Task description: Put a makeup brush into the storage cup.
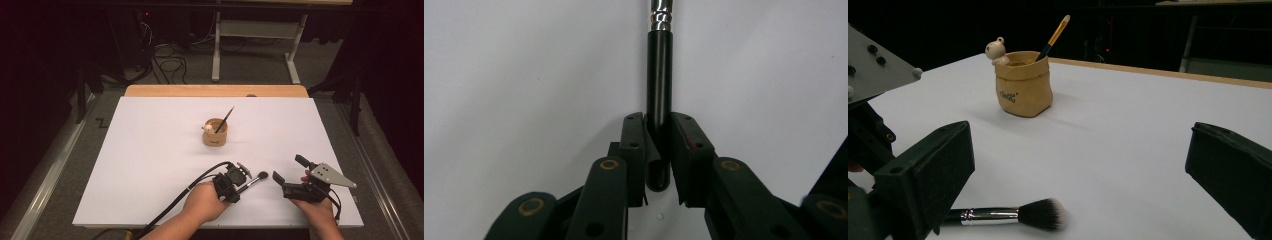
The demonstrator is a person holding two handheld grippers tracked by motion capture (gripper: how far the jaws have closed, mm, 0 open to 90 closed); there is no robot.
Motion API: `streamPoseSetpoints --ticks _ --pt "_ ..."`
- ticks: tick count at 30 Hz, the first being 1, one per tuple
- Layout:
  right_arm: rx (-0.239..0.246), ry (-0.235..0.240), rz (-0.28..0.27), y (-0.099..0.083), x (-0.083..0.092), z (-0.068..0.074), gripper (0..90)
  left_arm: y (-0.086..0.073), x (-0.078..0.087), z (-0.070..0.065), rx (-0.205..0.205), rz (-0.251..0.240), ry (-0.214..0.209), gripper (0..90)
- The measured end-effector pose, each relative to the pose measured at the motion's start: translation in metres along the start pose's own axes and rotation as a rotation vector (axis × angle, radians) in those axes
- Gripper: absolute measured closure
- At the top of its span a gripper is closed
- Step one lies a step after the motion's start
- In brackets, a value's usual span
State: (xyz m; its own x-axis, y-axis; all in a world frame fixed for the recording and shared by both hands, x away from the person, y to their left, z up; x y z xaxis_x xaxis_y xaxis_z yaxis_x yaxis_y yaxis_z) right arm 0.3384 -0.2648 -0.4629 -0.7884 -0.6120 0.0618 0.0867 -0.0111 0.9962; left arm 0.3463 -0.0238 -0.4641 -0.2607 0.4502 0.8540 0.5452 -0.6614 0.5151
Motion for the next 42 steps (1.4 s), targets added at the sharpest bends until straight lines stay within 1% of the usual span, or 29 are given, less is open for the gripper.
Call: streamPoseSetpoints --ticks 7,16,19,21,23,26,28,33,35,38,42 --pt "0.003 0.002 0.004 0.0 0.0 0.0 0.3 0.0 0.0 0.0 -0.006 0.001 0.002 78.9" --pt "-0.001 0.003 0.001 0.0 0.0 0.0 0.3 -0.001 0.001 -0.001 -0.036 -0.011 0.006 79.5" --pt "-0.003 0.002 0.0 0.0 0.0 0.0 0.3 -0.002 0.001 0.0 -0.033 -0.016 -0.004 79.5" --pt "-0.002 0.002 0.001 0.0 0.0 0.0 0.3 -0.002 0.003 0.0 -0.028 -0.025 -0.02 79.5" --pt "-0.002 0.002 0.001 0.0 0.0 0.0 0.3 -0.002 0.005 0.001 -0.027 -0.034 -0.022 79.5" --pt "-0.002 -0.001 0.002 0.0 0.0 0.0 0.3 -0.003 0.006 0.002 -0.036 -0.03 -0.017 79.5" --pt "-0.002 0.001 0.0 0.0 0.0 0.0 0.3 -0.004 0.008 0.003 -0.04 -0.029 -0.012 79.5" --pt "-0.003 0.0 0.002 0.0 0.0 0.0 0.3 -0.009 0.012 0.009 -0.031 -0.033 -0.002 79.5" --pt "-0.002 0.001 0.001 0.0 0.0 0.0 0.3 -0.011 0.014 0.011 -0.028 -0.038 -0.006 79.5" --pt "-0.001 -0.001 0.003 0.0 0.0 0.0 0.3 -0.016 0.016 0.012 -0.033 -0.038 -0.004 79.5" --pt "0.001 -0.001 0.001 0.0 0.0 0.001 0.3 -0.023 0.019 0.016 -0.04 -0.027 -0.001 79.4"
Point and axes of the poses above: each handheld gripper's, and its own axes: x roughly backward along the jaws, y roughly out of its top, z roughly to its left, the point moved 1 cm from there along -x, roughly forward along the jaws, and after that the axes turned 11 degrees about -z, right-handed, at the moved point
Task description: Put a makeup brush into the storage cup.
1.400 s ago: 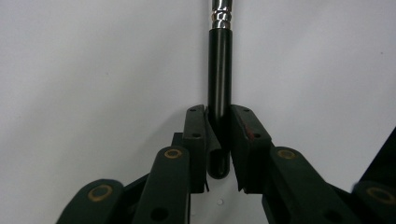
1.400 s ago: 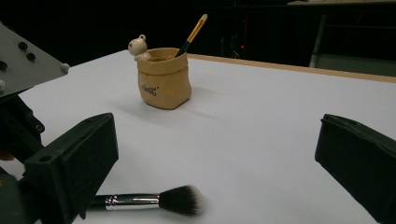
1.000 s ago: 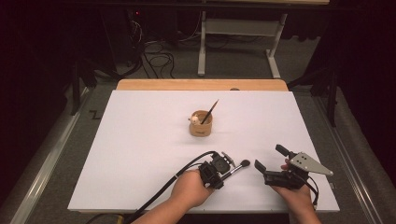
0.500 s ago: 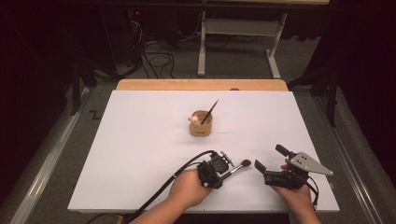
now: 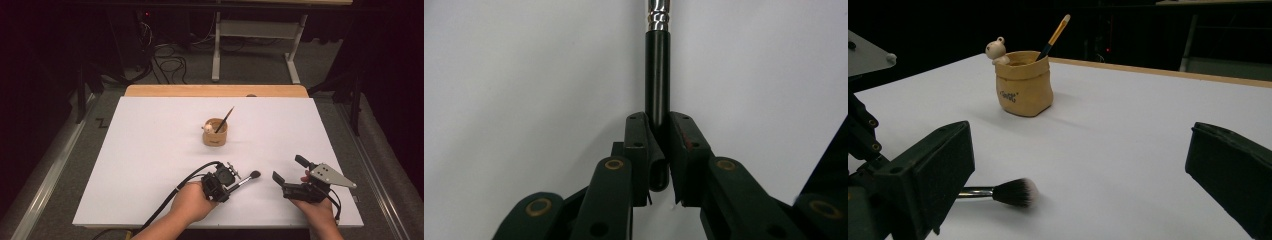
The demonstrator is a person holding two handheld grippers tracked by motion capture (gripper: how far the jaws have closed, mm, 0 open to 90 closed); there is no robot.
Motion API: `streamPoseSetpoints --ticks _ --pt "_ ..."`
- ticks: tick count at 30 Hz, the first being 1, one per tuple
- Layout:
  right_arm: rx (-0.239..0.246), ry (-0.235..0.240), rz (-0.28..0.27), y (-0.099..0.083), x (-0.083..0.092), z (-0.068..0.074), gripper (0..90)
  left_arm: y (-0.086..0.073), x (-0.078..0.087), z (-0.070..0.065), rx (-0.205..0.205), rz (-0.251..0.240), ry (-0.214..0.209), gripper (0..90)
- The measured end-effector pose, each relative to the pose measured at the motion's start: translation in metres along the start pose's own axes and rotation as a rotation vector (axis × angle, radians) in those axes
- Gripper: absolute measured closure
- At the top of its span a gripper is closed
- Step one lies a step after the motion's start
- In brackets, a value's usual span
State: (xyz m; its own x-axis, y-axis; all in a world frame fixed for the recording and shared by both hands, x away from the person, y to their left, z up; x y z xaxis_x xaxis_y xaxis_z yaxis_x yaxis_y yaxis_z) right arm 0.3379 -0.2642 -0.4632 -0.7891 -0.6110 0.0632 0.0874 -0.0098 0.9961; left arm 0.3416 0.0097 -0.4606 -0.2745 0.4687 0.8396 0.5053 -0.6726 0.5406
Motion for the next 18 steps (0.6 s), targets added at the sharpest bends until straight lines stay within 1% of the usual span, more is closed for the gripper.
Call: streamPoseSetpoints --ticks 8,14,15,18 --pt "-0.002 0.003 0.002 0.0 0.0 -0.001 0.3 -0.02 0.008 0.014 0.026 0.01 0.023 79.4" --pt "-0.001 -0.001 0.003 0.0 0.0 -0.001 0.3 -0.036 0.019 0.03 0.059 0.011 0.054 79.5" --pt "-0.002 -0.001 0.003 0.0 0.0 -0.001 0.3 -0.04 0.023 0.035 0.073 0.008 0.063 79.5" --pt "-0.002 -0.003 0.001 0.0 0.0 0.0 0.3 -0.047 0.029 0.043 0.098 -0.002 0.078 79.4"
Point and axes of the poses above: each handheld gripper's, and its own axes: x roughly backward along the jaws, y roughly out of its top, z roughly to its left, the point moved 1 cm from there along -x, roughly forward along the jaws, and after that the axes turned 11 degrees about -z, right-handed, at the moved point
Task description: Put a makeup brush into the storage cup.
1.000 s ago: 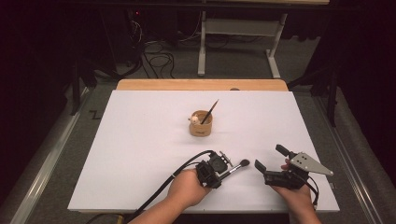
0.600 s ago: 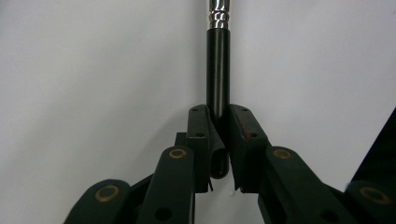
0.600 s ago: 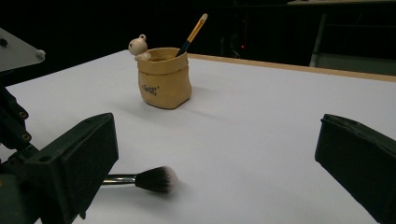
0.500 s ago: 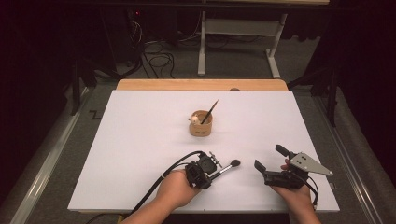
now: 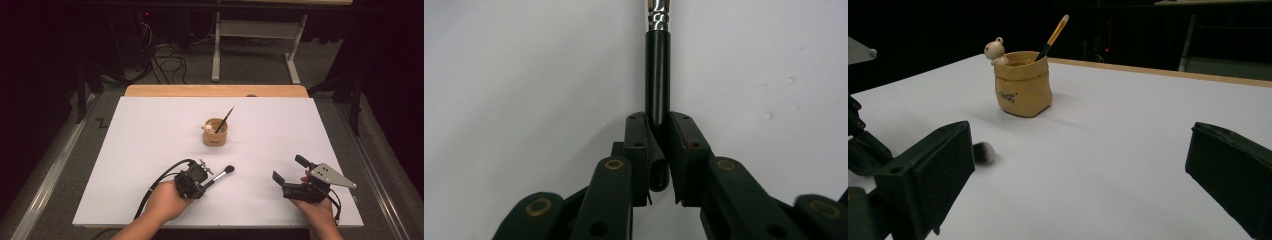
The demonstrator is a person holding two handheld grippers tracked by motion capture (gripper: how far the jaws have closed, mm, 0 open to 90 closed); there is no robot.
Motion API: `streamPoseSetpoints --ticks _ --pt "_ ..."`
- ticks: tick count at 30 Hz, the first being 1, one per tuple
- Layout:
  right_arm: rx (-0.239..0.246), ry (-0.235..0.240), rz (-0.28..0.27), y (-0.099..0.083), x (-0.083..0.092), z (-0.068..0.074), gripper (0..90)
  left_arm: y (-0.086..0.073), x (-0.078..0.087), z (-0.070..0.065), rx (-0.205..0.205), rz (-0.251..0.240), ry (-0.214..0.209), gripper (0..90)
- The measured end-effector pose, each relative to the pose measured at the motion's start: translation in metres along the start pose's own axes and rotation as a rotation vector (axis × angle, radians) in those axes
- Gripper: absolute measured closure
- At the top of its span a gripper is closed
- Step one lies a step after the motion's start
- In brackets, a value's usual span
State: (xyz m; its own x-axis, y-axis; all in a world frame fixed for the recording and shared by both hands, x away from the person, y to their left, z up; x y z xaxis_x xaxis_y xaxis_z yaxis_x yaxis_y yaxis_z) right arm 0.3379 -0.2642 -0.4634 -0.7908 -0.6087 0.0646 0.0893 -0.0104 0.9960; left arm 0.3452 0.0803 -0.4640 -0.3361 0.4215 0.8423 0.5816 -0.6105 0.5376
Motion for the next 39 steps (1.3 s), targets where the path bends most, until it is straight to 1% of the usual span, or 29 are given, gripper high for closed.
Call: streamPoseSetpoints --ticks 4,5,9,11,13,14,16,19,20,21,24,27,32,33,35,37,39 --pt "0.001 0.002 0.001 0.0 0.0 0.001 0.3 -0.008 0.008 0.012 0.031 -0.008 0.023 79.5" --pt "0.001 0.002 0.001 0.0 0.0 0.001 0.3 -0.009 0.011 0.016 0.048 -0.019 0.03 79.5" --pt "-0.001 -0.001 -0.001 0.0 0.0 0.001 0.3 -0.014 0.021 0.029 0.086 -0.04 0.057 79.5" --pt "-0.001 -0.002 0.0 0.0 0.0 0.0 0.3 -0.016 0.025 0.035 0.102 -0.039 0.072 79.5" --pt "-0.001 0.0 0.0 0.0 0.0 0.001 0.3 -0.021 0.027 0.043 0.133 -0.043 0.094 79.5" --pt "-0.001 0.0 -0.001 0.0 0.0 0.0 0.3 -0.023 0.028 0.046 0.138 -0.042 0.101 79.5" --pt "-0.001 -0.004 0.001 0.0 0.0 0.0 0.3 -0.028 0.031 0.053 0.172 -0.054 0.113 79.5" --pt "-0.001 -0.001 0.0 0.0 0.0 0.001 0.3 -0.034 0.034 0.062 0.214 -0.082 0.145 79.5" --pt "0.0 0.0 0.0 0.0 0.0 0.001 0.3 -0.035 0.035 0.064 0.224 -0.088 0.15 79.5" --pt "0.0 0.0 0.001 0.0 0.0 0.001 0.3 -0.038 0.035 0.067 0.245 -0.095 0.152 79.5" --pt "0.0 -0.002 0.003 0.0 0.0 0.001 0.3 -0.043 0.035 0.072 0.277 -0.118 0.167 79.5" --pt "0.0 -0.003 0.003 0.0 0.0 0.001 0.3 -0.048 0.036 0.075 0.296 -0.147 0.178 79.4" --pt "-0.001 0.001 0.004 -0.001 0.0 0.001 0.3 -0.056 0.039 0.08 0.339 -0.213 0.184 79.4" --pt "-0.001 -0.001 0.005 -0.001 0.0 0.001 0.3 -0.058 0.04 0.081 0.356 -0.23 0.186 79.5" --pt "0.001 -0.004 0.003 -0.001 0.0 0.001 0.3 -0.062 0.041 0.084 0.375 -0.26 0.196 79.4" --pt "0.001 -0.002 0.002 0.0 0.0 0.002 0.3 -0.065 0.042 0.085 0.38 -0.28 0.205 79.4" --pt "0.001 -0.002 0.003 -0.001 0.0 0.002 0.3 -0.068 0.042 0.085 0.371 -0.309 0.23 79.5"
Point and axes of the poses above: each handheld gripper's, and its own axes: x roughly backward along the jaws, y roughly out of its top, z roughly to its left, the point moved 1 cm from there along -x, roughly forward along the jaws, and after that the axes turned 11 degrees about -z, right-handed, at the moved point
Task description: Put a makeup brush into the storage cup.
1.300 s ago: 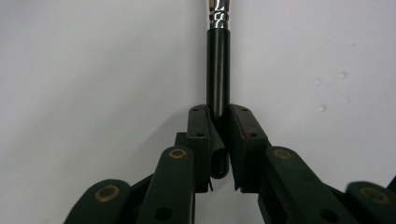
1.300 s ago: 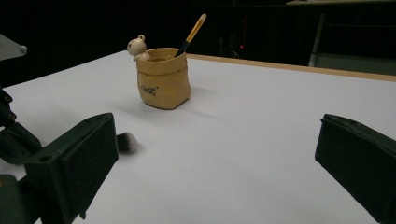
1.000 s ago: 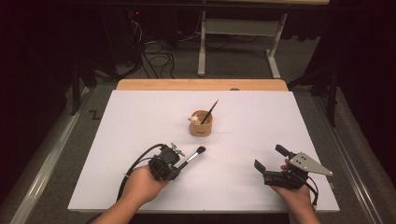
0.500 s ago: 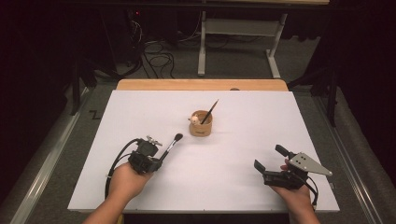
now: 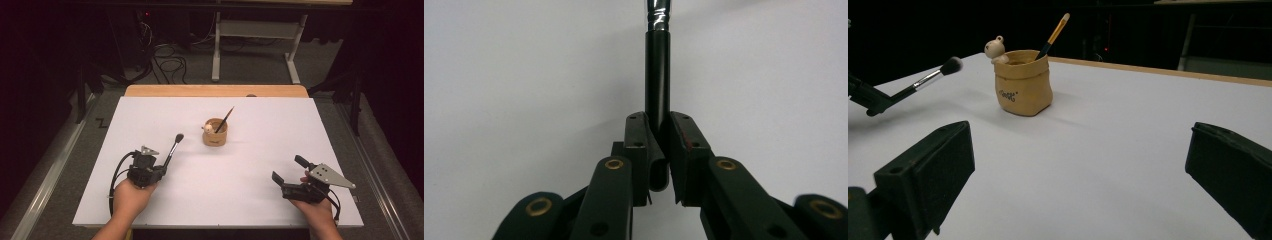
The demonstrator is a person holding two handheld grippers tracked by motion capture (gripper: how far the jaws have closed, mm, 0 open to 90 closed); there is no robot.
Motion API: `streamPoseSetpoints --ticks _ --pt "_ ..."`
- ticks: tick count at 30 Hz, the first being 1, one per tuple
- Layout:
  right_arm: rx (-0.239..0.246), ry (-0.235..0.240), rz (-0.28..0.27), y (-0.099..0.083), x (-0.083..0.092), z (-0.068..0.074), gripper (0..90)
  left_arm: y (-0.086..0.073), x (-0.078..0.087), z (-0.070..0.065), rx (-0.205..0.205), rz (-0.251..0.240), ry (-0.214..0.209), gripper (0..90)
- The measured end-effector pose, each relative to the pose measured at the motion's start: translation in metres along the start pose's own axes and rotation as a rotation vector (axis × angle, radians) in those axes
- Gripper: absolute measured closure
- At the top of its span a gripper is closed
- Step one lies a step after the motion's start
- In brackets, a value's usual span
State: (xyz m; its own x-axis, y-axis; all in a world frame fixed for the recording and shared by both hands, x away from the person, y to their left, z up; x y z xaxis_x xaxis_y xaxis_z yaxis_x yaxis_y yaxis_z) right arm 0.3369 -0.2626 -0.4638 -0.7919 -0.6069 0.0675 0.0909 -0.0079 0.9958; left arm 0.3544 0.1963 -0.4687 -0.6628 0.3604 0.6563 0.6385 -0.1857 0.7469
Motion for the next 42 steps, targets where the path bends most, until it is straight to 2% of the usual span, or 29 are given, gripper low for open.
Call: streamPoseSetpoints --ticks 7,11,16,19,20,31,38,42 --pt "0.001 0.0 0.005 -0.001 0.0 0.001 0.3 -0.007 0.001 0.0 0.008 -0.108 0.015 79.4" --pt "0.0 -0.001 0.006 -0.001 0.0 0.001 0.3 -0.009 0.0 -0.002 0.0 -0.15 0.027 79.5" --pt "-0.002 -0.001 0.009 -0.002 -0.001 0.001 0.3 -0.013 -0.001 -0.002 0.018 -0.202 0.026 79.4" --pt "-0.002 -0.002 0.01 -0.002 -0.001 0.001 0.3 -0.013 -0.002 -0.001 0.015 -0.227 0.021 79.4" --pt "-0.002 -0.002 0.011 -0.002 -0.001 0.001 0.3 -0.014 -0.001 -0.002 0.027 -0.229 0.02 79.4" --pt "0.008 0.002 0.011 -0.003 -0.001 0.001 0.3 -0.016 0.0 -0.004 0.005 -0.305 0.012 79.4" --pt "0.009 0.005 0.015 -0.004 -0.002 0.001 0.3 -0.02 0.002 -0.003 0.014 -0.343 -0.01 79.4" --pt "0.012 0.008 0.014 -0.004 -0.002 0.002 0.3 -0.021 0.003 -0.003 0.002 -0.371 -0.019 79.4"
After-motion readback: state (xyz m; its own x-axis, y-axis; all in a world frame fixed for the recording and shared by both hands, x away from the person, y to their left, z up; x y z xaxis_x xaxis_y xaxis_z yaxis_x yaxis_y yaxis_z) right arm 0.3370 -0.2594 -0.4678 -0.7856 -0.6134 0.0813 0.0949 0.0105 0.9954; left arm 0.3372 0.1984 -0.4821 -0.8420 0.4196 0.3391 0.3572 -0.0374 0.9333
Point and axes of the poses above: each handheld gripper's, and its own axes: x roughly backward along the jaws, y roughly out of its top, z roughly to its left, the point moved 1 cm from there along -x, roughly forward along the jaws, and after that the axes turned 11 degrees about -z, right-handed, at the moved point
